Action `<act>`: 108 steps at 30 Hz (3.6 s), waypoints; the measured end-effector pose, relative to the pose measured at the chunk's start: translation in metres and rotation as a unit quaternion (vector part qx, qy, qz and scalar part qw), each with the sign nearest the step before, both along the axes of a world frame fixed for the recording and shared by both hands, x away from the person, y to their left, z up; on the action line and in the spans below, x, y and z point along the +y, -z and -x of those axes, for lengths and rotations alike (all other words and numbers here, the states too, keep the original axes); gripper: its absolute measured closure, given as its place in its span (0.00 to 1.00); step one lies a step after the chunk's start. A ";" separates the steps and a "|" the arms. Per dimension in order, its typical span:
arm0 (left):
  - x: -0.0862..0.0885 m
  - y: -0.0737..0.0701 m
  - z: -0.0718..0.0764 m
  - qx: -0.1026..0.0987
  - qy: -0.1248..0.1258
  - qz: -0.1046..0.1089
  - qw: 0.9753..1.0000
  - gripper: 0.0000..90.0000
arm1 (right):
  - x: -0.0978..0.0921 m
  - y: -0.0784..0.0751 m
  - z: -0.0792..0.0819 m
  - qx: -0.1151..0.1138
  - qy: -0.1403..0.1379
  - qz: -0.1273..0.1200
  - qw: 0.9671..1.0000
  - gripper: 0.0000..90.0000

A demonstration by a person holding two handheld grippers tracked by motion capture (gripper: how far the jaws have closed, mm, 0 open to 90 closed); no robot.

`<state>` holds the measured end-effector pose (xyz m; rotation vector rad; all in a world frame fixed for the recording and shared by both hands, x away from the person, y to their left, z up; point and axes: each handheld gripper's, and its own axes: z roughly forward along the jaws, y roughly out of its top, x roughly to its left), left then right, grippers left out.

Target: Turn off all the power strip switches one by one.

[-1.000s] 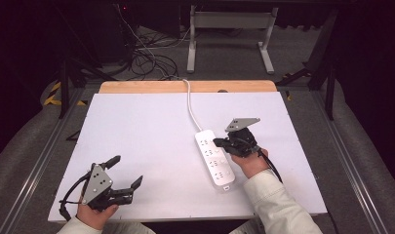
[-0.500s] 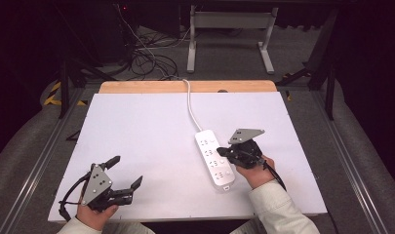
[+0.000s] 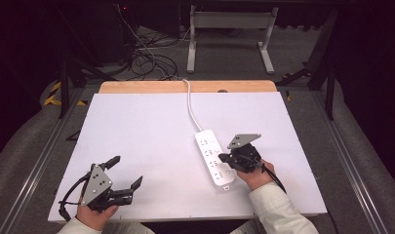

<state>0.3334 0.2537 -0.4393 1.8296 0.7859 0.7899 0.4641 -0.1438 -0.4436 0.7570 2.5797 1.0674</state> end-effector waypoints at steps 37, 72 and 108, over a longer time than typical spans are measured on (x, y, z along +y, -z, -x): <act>-0.001 0.000 0.000 0.000 0.002 0.000 1.000 0.12 | 0.004 0.012 -0.001 0.004 0.007 0.018 1.000 1.00; -0.001 0.000 0.001 -0.001 0.001 -0.003 1.000 0.12 | 0.004 0.016 0.001 -0.006 0.016 0.012 1.000 1.00; 0.000 0.000 0.001 0.000 0.001 0.001 1.000 0.12 | -0.017 -0.002 0.039 -0.013 -0.007 -0.008 1.000 1.00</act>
